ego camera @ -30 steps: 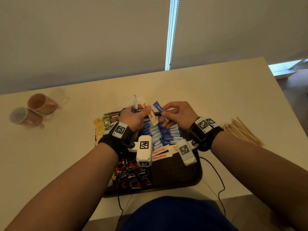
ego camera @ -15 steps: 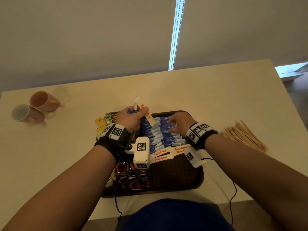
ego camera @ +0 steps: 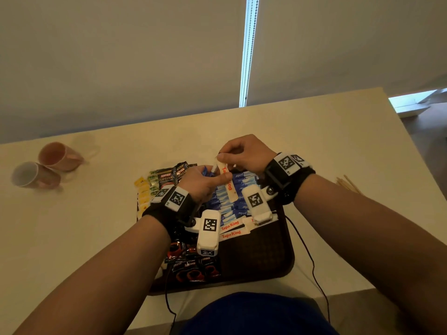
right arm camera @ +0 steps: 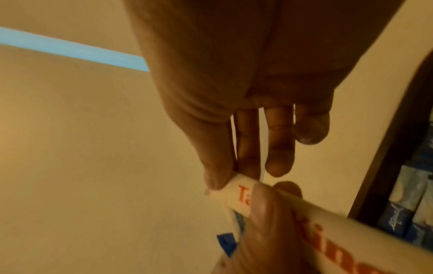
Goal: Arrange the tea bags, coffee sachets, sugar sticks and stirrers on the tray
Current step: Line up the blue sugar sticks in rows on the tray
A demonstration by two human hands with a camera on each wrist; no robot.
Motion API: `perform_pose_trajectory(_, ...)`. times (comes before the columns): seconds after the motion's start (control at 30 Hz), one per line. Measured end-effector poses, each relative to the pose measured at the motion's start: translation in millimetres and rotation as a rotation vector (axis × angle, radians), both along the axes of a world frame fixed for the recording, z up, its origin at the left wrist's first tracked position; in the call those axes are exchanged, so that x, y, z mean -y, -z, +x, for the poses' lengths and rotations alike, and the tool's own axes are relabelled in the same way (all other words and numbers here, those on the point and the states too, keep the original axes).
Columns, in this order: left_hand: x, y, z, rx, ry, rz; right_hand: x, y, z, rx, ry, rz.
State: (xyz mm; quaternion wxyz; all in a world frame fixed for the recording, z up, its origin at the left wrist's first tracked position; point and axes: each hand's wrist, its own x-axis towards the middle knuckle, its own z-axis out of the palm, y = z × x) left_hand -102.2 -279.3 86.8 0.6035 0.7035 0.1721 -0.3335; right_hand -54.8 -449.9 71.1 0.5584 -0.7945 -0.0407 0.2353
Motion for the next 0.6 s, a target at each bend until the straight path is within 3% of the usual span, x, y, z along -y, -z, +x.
perform_pose_trajectory(0.13,-3,2,1,-0.009,0.034,0.003,1,5,-7,-0.147,0.113,0.244)
perform_pose_trajectory(0.3,-9,7,3,0.004,0.22,0.149,2,9,-3,-0.251,0.35,0.471)
perform_pose_trajectory(0.4,-14,10,4,-0.027,0.227,0.204,10,15,1,-0.239,0.473,0.362)
perform_pose_trajectory(0.6,-23,12,6,0.006,0.111,0.237,30,47,-4,-0.296,0.52,0.115)
